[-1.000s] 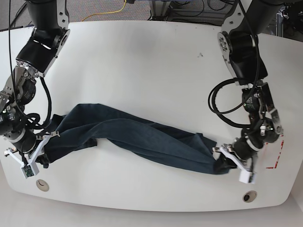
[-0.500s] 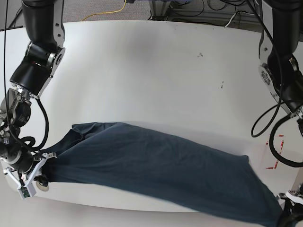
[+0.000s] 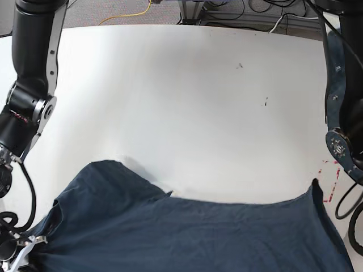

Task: Layout the t-shirt on the table in an organized manner, then fold the t-shirt properly
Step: 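Swing the shirt up and lay it flat, dragging both grippers apart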

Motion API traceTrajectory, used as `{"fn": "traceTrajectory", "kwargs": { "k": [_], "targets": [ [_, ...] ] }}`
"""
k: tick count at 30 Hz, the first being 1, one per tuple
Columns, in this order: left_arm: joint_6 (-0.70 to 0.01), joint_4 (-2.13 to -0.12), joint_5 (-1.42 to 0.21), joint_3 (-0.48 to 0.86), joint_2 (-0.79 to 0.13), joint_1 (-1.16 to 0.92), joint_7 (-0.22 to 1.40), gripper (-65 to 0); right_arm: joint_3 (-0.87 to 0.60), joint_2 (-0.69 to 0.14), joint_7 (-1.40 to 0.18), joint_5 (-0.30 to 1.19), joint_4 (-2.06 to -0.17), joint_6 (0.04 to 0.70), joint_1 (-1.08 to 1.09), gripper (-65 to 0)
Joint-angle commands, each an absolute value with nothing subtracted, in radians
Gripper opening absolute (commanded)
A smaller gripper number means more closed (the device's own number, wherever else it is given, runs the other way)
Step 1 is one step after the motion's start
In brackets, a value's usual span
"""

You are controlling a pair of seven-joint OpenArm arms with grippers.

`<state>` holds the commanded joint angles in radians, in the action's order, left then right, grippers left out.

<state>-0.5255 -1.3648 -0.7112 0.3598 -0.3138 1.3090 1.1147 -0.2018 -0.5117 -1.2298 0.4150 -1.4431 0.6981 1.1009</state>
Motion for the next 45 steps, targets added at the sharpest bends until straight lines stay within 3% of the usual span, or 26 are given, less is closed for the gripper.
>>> {"fn": "traceTrajectory", "kwargs": {
  "k": [9, 17, 24, 34, 45],
  "targets": [
    [-0.532, -1.337, -0.731, 0.361, -0.306, 1.309, 1.132, -65.0, -0.177, -0.536, -1.305, 0.424, -1.472, 0.698, 1.150, -64.4],
    [-0.532, -1.385, -0.780, 0.371, -0.308, 1.247, 1.179, -65.0, -0.231, -0.536, -1.322, 0.424, -1.632, 0.698, 0.941, -64.4],
    [-0.533, -1.511, -0.783, 0.414, -0.306, 1.040, 1.222, -65.0, -0.298, -0.527, -1.328, 0.424, -1.784, 0.698, 0.677, -64.4],
    [-0.591, -1.733, -0.785, 0.587, -0.302, 0.657, 1.346, -65.0, -0.406, -0.412, -1.328, 0.424, -1.994, 0.698, 0.274, -64.4],
    [-0.610, -1.862, -0.868, 0.730, -0.298, 0.239, 1.353, -65.0, -0.518, -0.371, -1.326, 0.455, -2.017, 0.698, 0.035, -64.7]
  ]
}}
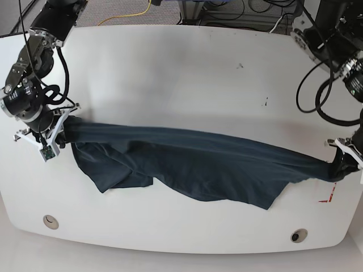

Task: Layout the t-shirt on the table in an organized manner, then fold the t-shirt properly
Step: 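Swing the shirt up and lay it flat, dragging both grippers apart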

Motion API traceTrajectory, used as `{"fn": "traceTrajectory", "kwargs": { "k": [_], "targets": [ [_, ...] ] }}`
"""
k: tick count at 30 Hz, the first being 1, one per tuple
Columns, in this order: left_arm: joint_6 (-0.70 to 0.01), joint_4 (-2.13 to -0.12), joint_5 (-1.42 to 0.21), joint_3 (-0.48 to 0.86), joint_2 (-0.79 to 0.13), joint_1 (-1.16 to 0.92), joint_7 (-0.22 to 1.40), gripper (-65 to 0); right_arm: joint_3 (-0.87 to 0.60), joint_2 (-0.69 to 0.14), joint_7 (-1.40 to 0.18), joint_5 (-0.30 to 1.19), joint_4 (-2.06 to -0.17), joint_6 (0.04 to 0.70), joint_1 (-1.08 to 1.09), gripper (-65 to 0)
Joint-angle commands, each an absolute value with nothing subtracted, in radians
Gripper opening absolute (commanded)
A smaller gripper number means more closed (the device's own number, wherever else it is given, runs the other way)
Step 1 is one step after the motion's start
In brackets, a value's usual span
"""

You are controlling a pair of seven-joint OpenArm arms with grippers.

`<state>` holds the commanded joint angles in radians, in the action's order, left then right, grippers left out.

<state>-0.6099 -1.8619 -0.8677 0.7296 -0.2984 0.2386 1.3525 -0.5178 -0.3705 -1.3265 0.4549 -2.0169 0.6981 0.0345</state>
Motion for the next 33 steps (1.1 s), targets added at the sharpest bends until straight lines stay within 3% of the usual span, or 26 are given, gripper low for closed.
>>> {"fn": "traceTrajectory", "kwargs": {
  "k": [11, 17, 33],
  "targets": [
    [-0.611, -1.868, -0.938, 0.869, -0.309, -0.047, 1.353, -65.0, -0.610, -0.366, -1.325, 0.553, -2.017, 0.698, -0.182, -64.7],
    [-0.611, -1.868, -0.938, 0.880, -0.349, -0.130, 1.353, -65.0, -0.618, -0.335, -1.320, 0.547, -2.017, 0.698, -0.262, -64.7],
    [-0.611, -1.865, -0.937, 0.880, -0.349, -0.305, 1.353, -65.0, -0.653, -0.283, -1.320, 0.545, -2.014, 0.698, -0.417, -64.4]
  ]
}}
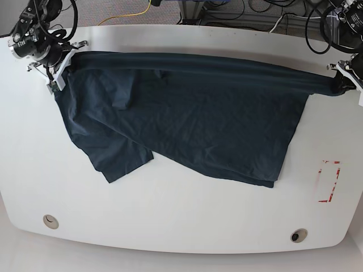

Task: Layout the t-shirt on the table in an organized manner, then fold the t-shirt properly
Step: 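Swing the shirt up and lay it flat, dragging both grippers apart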

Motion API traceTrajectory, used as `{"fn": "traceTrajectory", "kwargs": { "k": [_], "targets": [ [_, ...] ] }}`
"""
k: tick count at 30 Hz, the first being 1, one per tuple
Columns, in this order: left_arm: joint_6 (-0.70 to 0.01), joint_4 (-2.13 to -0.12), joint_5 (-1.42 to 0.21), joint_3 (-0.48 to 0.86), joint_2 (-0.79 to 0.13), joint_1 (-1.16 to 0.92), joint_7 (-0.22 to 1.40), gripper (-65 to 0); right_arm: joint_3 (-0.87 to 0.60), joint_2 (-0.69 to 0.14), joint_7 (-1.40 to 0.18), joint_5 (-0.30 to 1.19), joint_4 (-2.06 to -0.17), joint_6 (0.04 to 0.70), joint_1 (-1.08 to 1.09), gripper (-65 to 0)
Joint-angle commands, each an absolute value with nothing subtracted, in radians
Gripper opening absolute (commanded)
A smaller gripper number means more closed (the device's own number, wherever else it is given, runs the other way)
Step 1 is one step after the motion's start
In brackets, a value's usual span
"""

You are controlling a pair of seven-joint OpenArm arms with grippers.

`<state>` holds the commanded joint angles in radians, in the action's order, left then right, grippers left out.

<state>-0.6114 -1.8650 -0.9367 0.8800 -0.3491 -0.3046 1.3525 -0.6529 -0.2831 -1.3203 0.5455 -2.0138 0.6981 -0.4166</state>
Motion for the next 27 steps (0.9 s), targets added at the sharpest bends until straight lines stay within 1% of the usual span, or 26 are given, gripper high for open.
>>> {"fn": "traceTrajectory", "kwargs": {
  "k": [5, 9, 11, 12, 14, 17, 18, 19, 20, 23, 25, 27],
  "targets": [
    [-0.611, -1.863, -0.937, 0.878, -0.349, -0.332, 1.353, -65.0, -0.653, -0.262, -1.319, 0.544, -2.012, 0.698, -0.441, -64.4],
    [-0.611, -1.863, -0.937, 0.877, -0.351, -0.343, 1.353, -65.0, -0.653, -0.260, -1.308, 0.544, -2.012, 0.698, -0.460, -64.2],
    [-0.611, -1.863, -0.937, 0.877, -0.351, -0.354, 1.353, -65.0, -0.653, -0.260, -1.305, 0.544, -2.012, 0.698, -0.470, -63.1],
    [-0.611, -1.863, -0.937, 0.877, -0.351, -0.357, 1.353, -65.0, -0.653, -0.260, -1.303, 0.544, -2.012, 0.698, -0.473, -61.5],
    [-0.611, -1.863, -0.937, 0.875, -0.351, -0.358, 1.353, -65.0, -0.653, -0.260, -1.303, 0.544, -2.012, 0.698, -0.478, -55.3],
    [-0.611, -1.863, -0.935, 0.875, -0.360, -0.361, 1.356, -64.4, -0.653, -0.262, -1.303, 0.544, -2.012, 0.698, -0.501, -40.4],
    [-0.611, -1.863, -0.935, 0.875, -0.366, -0.366, 1.357, -62.8, -0.653, -0.263, -1.303, 0.544, -2.012, 0.698, -0.506, -38.0],
    [-0.611, -1.863, -0.935, 0.875, -0.374, -0.371, 1.362, -60.0, -0.653, -0.263, -1.303, 0.544, -2.012, 0.698, -0.510, -33.9],
    [-0.611, -1.863, -0.935, 0.875, -0.378, -0.374, 1.363, -57.1, -0.653, -0.263, -1.303, 0.544, -2.012, 0.698, -0.516, -31.2],
    [-0.611, -1.863, -0.935, 0.875, -0.380, -0.377, 1.374, -50.8, -0.653, -0.265, -1.302, 0.544, -2.014, 0.698, -0.530, -27.6],
    [-0.611, -1.863, -0.935, 0.878, -0.380, -0.377, 1.389, -46.4, -0.653, -0.265, -1.302, 0.544, -2.014, 0.698, -0.535, -26.5],
    [-0.611, -1.863, -0.935, 0.878, -0.383, -0.377, 1.396, -43.3, -0.654, -0.265, -1.302, 0.544, -2.014, 0.698, -0.536, -26.5]
  ]
}}
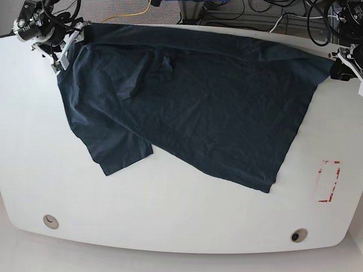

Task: Layout the t-shirt on the table in an organized manner, then fold the t-shirt properly
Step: 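Swing the shirt up and lay it flat, dragging both grippers apart, then release the shirt and move both grippers onto its body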

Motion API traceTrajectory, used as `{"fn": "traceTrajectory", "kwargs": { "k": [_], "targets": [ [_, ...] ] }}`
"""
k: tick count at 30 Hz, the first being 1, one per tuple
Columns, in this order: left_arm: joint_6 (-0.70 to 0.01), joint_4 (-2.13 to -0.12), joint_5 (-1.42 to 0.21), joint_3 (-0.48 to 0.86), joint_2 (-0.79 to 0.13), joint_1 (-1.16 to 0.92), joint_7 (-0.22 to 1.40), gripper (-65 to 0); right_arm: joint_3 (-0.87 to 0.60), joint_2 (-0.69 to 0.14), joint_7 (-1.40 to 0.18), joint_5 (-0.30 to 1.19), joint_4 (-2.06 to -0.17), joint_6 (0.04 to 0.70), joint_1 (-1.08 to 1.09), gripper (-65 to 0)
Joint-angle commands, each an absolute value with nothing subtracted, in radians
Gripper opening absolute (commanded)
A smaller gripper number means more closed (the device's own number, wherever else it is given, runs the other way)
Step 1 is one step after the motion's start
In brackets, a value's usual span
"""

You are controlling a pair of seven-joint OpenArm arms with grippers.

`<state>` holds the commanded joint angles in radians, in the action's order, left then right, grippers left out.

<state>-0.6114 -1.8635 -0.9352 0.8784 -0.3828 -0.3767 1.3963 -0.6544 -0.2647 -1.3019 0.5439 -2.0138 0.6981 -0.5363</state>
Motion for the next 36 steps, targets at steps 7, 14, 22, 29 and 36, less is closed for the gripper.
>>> {"fn": "traceTrajectory", "kwargs": {
  "k": [7, 14, 22, 29, 36],
  "targets": [
    [-0.611, -1.865, -0.934, 0.875, -0.401, -0.378, 1.396, -40.8, -0.716, -0.266, -1.303, 0.544, -2.015, 0.698, -0.529, -26.5],
    [-0.611, -1.867, -0.937, 0.880, -0.473, -0.372, 1.396, -40.8, -0.799, -0.337, -1.308, 0.544, -2.017, 0.698, -0.499, -26.5],
    [-0.611, -1.863, -0.937, 0.852, -0.509, -0.228, 1.396, -40.8, -0.842, -0.386, -1.307, 0.552, -2.014, 0.698, -0.441, -26.5],
    [-0.595, -1.860, -0.912, 0.673, -0.450, 0.012, 1.396, -40.8, -0.785, -0.357, -1.308, 0.545, -2.011, 0.698, -0.302, -27.0],
    [-0.532, -1.859, -0.682, 0.479, -0.280, 0.223, 1.362, -40.8, -0.676, -0.308, -1.308, 0.545, -1.983, 0.698, -0.148, -32.5]
  ]
}}
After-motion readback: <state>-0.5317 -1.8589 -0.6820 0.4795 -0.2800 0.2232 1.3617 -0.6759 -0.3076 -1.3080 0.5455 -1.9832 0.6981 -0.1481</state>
